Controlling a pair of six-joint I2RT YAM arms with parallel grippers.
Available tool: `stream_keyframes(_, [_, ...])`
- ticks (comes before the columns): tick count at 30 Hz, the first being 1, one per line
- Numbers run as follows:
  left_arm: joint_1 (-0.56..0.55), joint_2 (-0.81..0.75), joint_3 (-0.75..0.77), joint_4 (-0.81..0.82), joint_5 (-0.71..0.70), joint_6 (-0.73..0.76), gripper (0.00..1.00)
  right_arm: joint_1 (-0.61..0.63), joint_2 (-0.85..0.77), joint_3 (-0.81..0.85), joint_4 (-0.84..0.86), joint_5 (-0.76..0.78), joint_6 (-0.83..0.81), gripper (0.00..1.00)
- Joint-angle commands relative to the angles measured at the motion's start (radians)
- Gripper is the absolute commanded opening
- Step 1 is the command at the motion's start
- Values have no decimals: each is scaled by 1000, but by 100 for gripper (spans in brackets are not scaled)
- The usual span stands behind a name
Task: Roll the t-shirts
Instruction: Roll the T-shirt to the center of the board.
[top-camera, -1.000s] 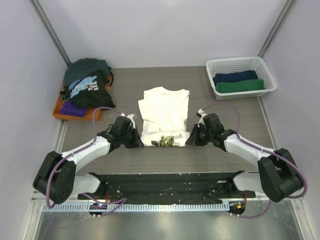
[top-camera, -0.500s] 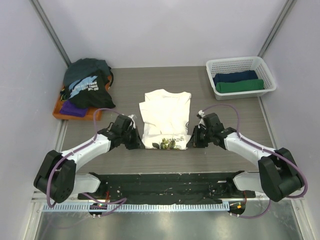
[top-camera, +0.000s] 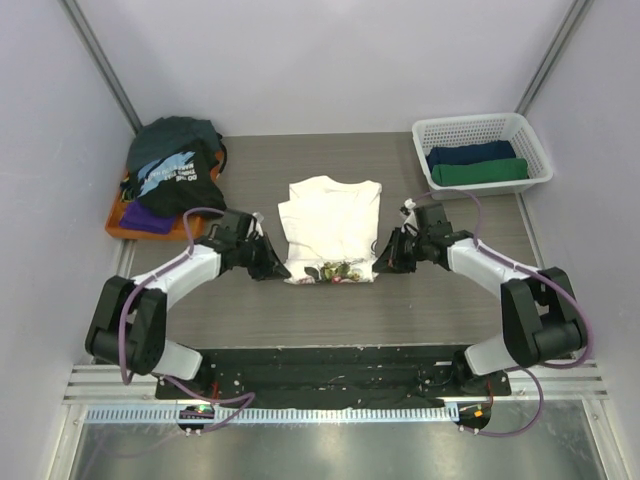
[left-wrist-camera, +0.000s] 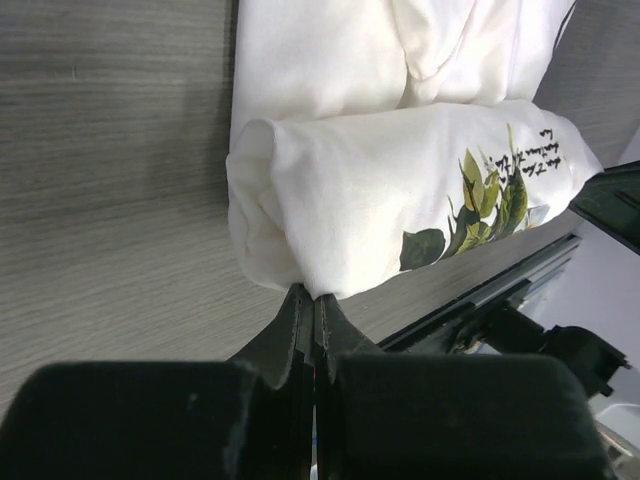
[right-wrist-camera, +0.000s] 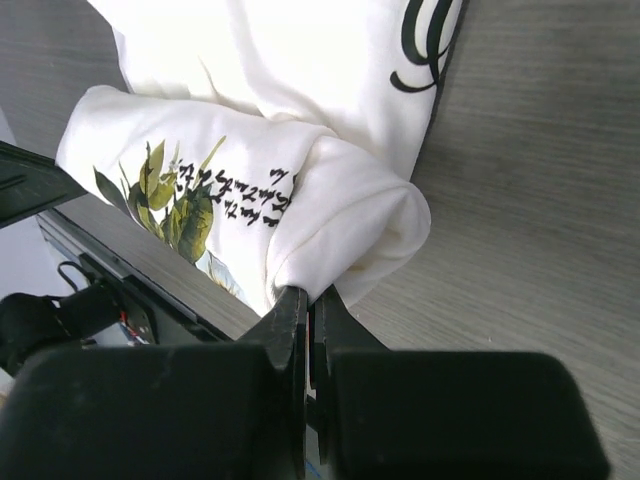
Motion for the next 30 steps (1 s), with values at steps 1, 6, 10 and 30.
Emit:
stream_keyframes(1, [46, 80, 97, 88, 124, -41, 1, -46, 72, 98, 34, -71, 23, 2])
stream_keyframes(6, [100, 226, 163, 151, 199, -87, 2, -100, 187, 173, 47, -85, 33, 2])
stream_keyframes(10, [148, 317, 198, 243, 266, -150, 3, -140, 288, 234, 88, -125, 53, 1])
stream_keyframes(30, [175, 576, 430, 256, 199, -199, 10, -183, 425, 362, 116, -12, 48, 37])
